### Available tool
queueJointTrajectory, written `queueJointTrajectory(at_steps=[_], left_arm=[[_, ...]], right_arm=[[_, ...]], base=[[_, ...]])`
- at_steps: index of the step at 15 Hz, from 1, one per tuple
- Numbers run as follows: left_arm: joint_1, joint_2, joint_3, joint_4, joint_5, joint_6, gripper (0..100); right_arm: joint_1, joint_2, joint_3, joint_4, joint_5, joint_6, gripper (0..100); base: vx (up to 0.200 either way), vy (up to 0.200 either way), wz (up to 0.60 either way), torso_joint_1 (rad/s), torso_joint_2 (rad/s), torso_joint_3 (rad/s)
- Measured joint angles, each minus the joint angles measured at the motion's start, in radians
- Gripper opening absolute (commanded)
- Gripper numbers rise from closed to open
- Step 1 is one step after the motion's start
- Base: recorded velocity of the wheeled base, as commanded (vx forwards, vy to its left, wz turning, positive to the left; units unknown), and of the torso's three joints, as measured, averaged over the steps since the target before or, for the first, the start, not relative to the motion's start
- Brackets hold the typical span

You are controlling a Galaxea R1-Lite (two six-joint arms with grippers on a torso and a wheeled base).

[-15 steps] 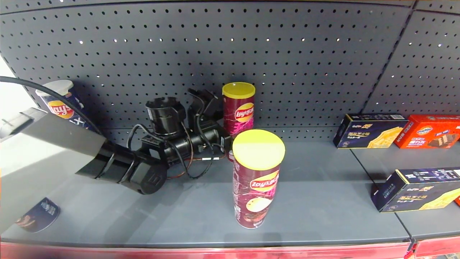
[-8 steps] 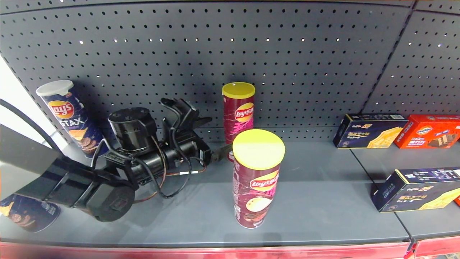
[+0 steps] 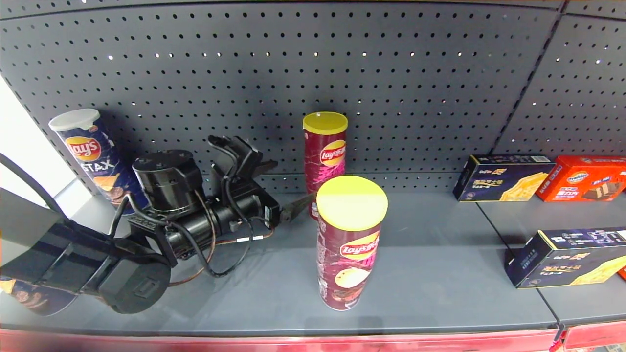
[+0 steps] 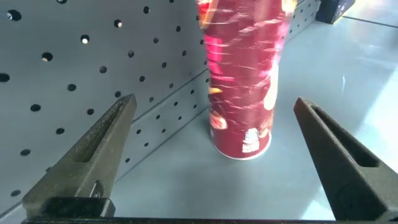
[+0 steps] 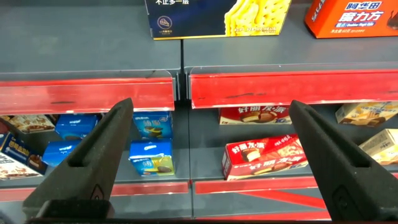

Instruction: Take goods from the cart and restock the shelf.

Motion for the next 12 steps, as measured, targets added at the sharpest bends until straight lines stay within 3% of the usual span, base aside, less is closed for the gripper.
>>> queueJointTrajectory(at_steps=[8,12], left_arm=[[-0.008,0.062,-0.057,0.01,0.003,0.004,100],[-0.007,0.1,-0.106,0.036,0.044,0.004,100]], right_arm=[[0.0,0.0,0.0,0.0,0.0,0.0,100],[0.0,0.0,0.0,0.0,0.0,0.0,100]], base=[[0.0,0.0,0.0,0.0,0.0,0.0],[0.0,0.0,0.0,0.0,0.0,0.0]])
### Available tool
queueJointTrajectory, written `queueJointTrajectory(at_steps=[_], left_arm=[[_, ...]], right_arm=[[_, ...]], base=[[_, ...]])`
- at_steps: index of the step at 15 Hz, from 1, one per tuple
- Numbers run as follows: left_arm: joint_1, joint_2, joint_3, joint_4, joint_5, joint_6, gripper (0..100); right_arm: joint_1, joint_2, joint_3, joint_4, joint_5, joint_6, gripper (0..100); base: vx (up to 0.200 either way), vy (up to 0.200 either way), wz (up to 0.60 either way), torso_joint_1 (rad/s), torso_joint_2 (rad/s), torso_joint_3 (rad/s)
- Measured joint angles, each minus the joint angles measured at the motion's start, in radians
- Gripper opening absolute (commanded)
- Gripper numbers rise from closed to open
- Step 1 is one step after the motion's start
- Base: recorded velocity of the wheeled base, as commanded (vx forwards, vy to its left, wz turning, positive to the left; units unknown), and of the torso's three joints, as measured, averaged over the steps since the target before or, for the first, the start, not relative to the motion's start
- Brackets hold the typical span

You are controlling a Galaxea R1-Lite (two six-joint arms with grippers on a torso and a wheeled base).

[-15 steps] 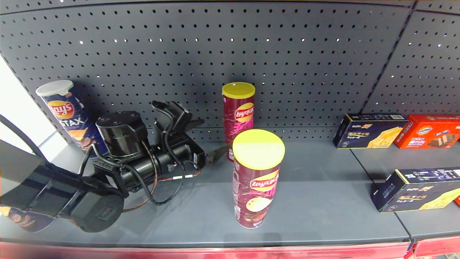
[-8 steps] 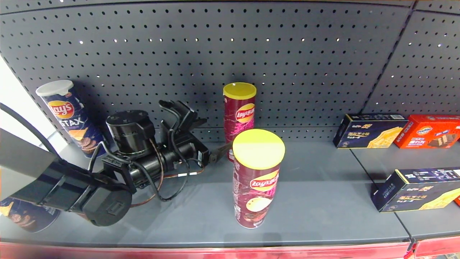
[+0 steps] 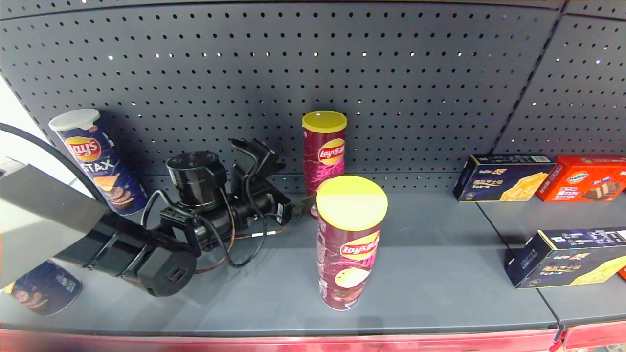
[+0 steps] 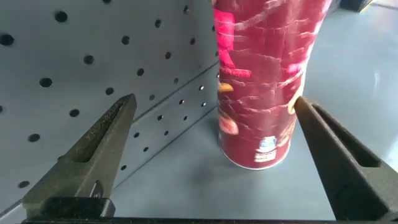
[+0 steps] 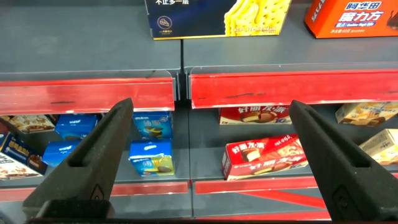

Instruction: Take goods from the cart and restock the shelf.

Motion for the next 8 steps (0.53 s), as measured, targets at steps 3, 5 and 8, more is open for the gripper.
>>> queueJointTrajectory(at_steps=[3,5,8], left_arm=[[0.004,0.016,-0.026,0.01,0.003,0.0,100],[0.007,0.022,-0.031,0.01,0.007,0.001,100],[0.009,0.01,-0.009,0.003,0.008,0.003,100]], right_arm=[[0.0,0.0,0.0,0.0,0.0,0.0,100],[0.0,0.0,0.0,0.0,0.0,0.0,100],[0.0,0.0,0.0,0.0,0.0,0.0,100]], base=[[0.0,0.0,0.0,0.0,0.0,0.0],[0.0,0.0,0.0,0.0,0.0,0.0],[0.0,0.0,0.0,0.0,0.0,0.0]])
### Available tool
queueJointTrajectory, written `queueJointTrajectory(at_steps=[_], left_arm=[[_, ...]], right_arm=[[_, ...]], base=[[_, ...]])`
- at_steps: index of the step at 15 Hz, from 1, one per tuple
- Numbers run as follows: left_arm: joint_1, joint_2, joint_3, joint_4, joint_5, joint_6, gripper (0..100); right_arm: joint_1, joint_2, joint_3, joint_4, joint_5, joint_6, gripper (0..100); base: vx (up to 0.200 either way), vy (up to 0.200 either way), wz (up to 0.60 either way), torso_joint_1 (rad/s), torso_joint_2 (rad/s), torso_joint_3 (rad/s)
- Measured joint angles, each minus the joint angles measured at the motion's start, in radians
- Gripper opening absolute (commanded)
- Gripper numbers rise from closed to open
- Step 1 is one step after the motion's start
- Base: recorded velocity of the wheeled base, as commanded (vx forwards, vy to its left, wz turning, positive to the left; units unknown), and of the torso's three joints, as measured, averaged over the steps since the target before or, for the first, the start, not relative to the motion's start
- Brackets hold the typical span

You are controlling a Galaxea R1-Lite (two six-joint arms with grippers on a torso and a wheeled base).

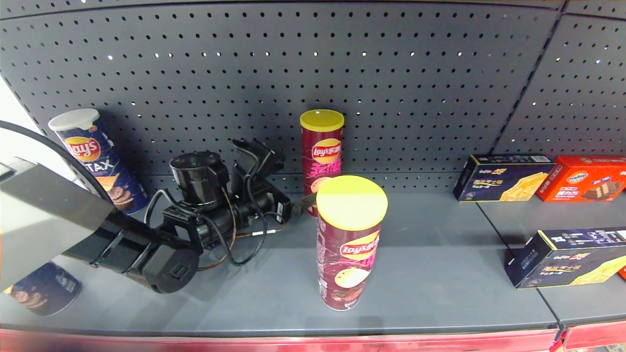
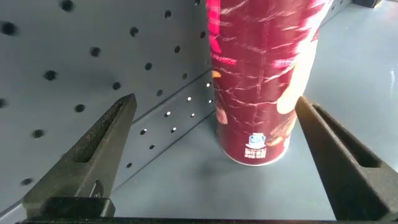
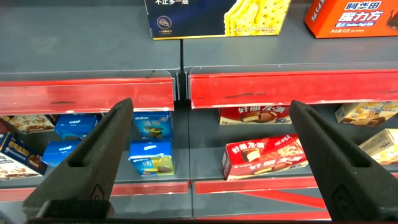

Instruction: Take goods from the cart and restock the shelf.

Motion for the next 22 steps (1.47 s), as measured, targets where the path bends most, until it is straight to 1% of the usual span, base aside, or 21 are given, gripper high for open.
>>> queueJointTrajectory(at_steps=[1,2,3,4,6,7,8,9,13,16,17,19,21,22], left_arm=[[0.001,-0.013,0.015,-0.004,0.0,0.005,100],[0.004,-0.032,0.04,-0.011,0.007,0.023,100],[0.006,-0.051,0.065,-0.024,0.036,0.04,100],[0.01,-0.068,0.092,-0.038,0.087,0.046,100],[0.014,-0.095,0.147,-0.07,0.127,0.051,100],[0.015,-0.105,0.169,-0.079,0.158,0.054,100],[0.015,-0.115,0.182,-0.089,0.203,0.054,100],[0.014,-0.124,0.189,-0.098,0.232,0.054,100],[0.014,-0.163,0.225,-0.095,0.316,0.053,100],[0.006,-0.215,0.293,-0.098,0.407,0.055,100],[-0.001,-0.236,0.315,-0.099,0.449,0.054,100],[-0.017,-0.273,0.344,-0.101,0.485,0.049,100],[-0.024,-0.339,0.393,-0.102,0.494,0.046,100],[-0.026,-0.388,0.435,-0.101,0.496,0.045,100]], right_arm=[[0.0,0.0,0.0,0.0,0.0,0.0,100],[0.0,0.0,0.0,0.0,0.0,0.0,100],[0.0,0.0,0.0,0.0,0.0,0.0,100],[-0.001,0.0,0.0,0.0,0.0,0.0,100],[-0.001,0.0,0.0,0.0,0.0,0.0,100],[0.0,0.0,0.0,0.0,0.0,0.0,100],[0.0,0.0,0.0,0.0,0.0,0.0,100],[0.0,0.0,0.0,0.0,0.0,0.0,100],[-0.001,0.0,0.0,0.0,0.0,0.0,100],[-0.001,0.0,0.0,0.0,0.0,0.0,100],[0.0,0.0,0.0,0.0,0.0,0.0,100],[0.0,0.0,0.0,0.0,0.0,0.0,100],[0.0,0.0,0.0,0.0,0.0,0.0,100],[0.0,0.0,0.0,0.0,0.0,0.0,100]], base=[[0.0,0.0,0.0,0.0,0.0,0.0],[0.0,0.0,0.0,0.0,0.0,0.0],[0.0,0.0,0.0,0.0,0.0,0.0],[0.0,0.0,0.0,0.0,0.0,0.0],[0.0,0.0,0.0,0.0,0.0,0.0],[0.0,0.0,0.0,0.0,0.0,0.0],[0.0,0.0,0.0,0.0,0.0,0.0],[0.0,0.0,0.0,0.0,0.0,0.0],[0.0,0.0,0.0,0.0,0.0,0.0],[0.0,0.0,0.0,0.0,0.0,0.0],[0.0,0.0,0.0,0.0,0.0,0.0],[0.0,0.0,0.0,0.0,0.0,0.0],[0.0,0.0,0.0,0.0,0.0,0.0],[0.0,0.0,0.0,0.0,0.0,0.0]])
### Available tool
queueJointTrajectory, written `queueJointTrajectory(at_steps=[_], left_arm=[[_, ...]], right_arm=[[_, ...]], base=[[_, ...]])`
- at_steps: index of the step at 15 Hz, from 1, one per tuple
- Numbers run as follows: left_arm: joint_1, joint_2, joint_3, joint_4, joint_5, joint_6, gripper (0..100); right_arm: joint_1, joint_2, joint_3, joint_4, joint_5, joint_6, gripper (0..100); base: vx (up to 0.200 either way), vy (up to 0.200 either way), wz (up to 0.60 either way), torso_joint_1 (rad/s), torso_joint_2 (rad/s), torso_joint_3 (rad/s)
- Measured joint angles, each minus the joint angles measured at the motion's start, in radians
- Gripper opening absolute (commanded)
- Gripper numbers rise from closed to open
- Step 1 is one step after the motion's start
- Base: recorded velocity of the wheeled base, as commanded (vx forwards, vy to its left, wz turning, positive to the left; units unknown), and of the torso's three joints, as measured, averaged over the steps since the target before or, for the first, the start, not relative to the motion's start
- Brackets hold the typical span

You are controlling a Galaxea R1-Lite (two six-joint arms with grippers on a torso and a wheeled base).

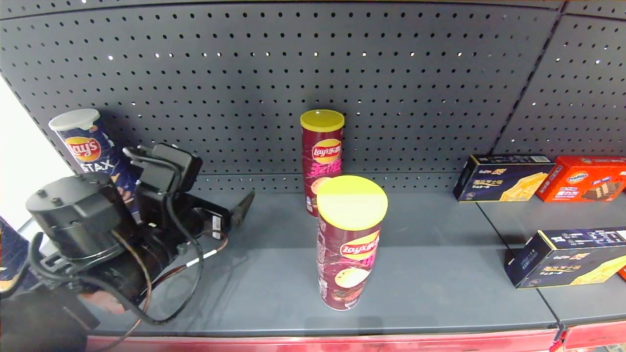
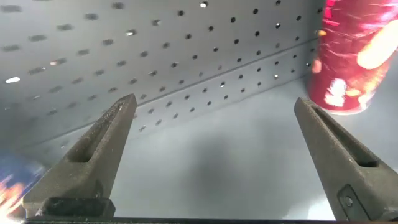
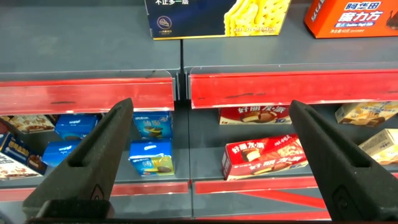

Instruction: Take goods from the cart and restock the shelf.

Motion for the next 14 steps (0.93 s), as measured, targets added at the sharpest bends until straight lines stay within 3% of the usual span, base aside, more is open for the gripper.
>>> queueJointTrajectory(at_steps=[7,9,11,14], left_arm=[[-0.026,-0.385,0.343,0.008,-0.027,-0.002,100],[-0.032,-0.507,0.423,0.058,-0.033,-0.026,100],[-0.035,-0.637,0.454,0.215,-0.031,-0.041,100],[-0.039,-0.984,0.464,0.612,-0.029,-0.049,100]], right_arm=[[0.0,0.0,0.0,0.0,0.0,0.0,100],[0.0,0.0,0.0,0.0,0.0,0.0,100],[0.0,0.0,0.0,0.0,0.0,0.0,100],[-0.001,0.0,0.0,0.0,0.0,0.0,100]], base=[[0.0,0.0,0.0,0.0,0.0,0.0],[0.0,0.0,0.0,0.0,0.0,0.0],[0.0,0.0,0.0,0.0,0.0,0.0],[0.0,0.0,0.0,0.0,0.0,0.0]])
